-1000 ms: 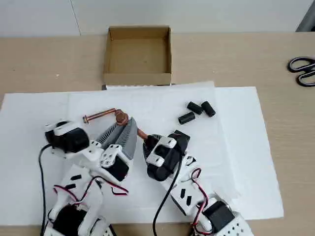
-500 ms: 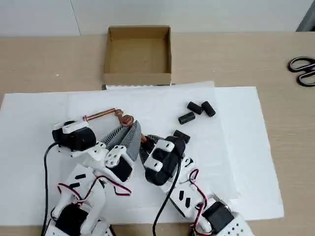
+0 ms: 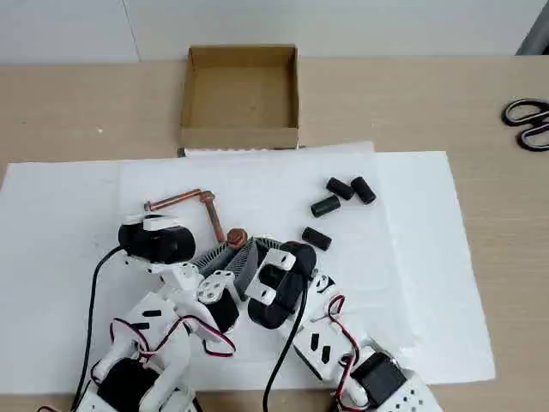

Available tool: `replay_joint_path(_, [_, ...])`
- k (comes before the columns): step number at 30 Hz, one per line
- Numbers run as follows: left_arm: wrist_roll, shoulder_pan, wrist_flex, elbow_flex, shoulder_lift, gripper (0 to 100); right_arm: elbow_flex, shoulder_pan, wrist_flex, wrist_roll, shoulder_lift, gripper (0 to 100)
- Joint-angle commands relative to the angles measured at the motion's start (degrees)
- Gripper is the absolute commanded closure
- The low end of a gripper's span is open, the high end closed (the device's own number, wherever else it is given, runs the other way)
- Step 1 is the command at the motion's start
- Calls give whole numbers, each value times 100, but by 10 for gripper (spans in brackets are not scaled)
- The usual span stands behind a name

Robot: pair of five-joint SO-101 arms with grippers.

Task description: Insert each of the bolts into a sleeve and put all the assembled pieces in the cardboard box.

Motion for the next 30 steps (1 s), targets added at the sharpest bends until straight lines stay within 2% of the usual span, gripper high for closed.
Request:
replay_joint_path(1, [9,299,281,-13,-62,994,-413,22,-198,149,-75,997])
replay_joint_path(7, [9,255,264,4,-62,967,-378,22,-198,202,-75,997])
replay_joint_path(11, [-62,255,325,4,-62,763,-369,22,-171,202,-75,997])
replay_joint_path(13, [-211,255,484,4,-35,692,-369,22,-163,202,-75,997])
replay_joint_path(17, [-536,-18,642,-22,-18,688,-360,22,-145,202,-75,997])
replay_joint_path(25, [-2048,-1459,642,-22,-26,688,-299,31,-145,211,-75,997])
replay_joint_path(30, [-2207,-1767,686,-233,-35,688,-141,31,-145,211,-75,997])
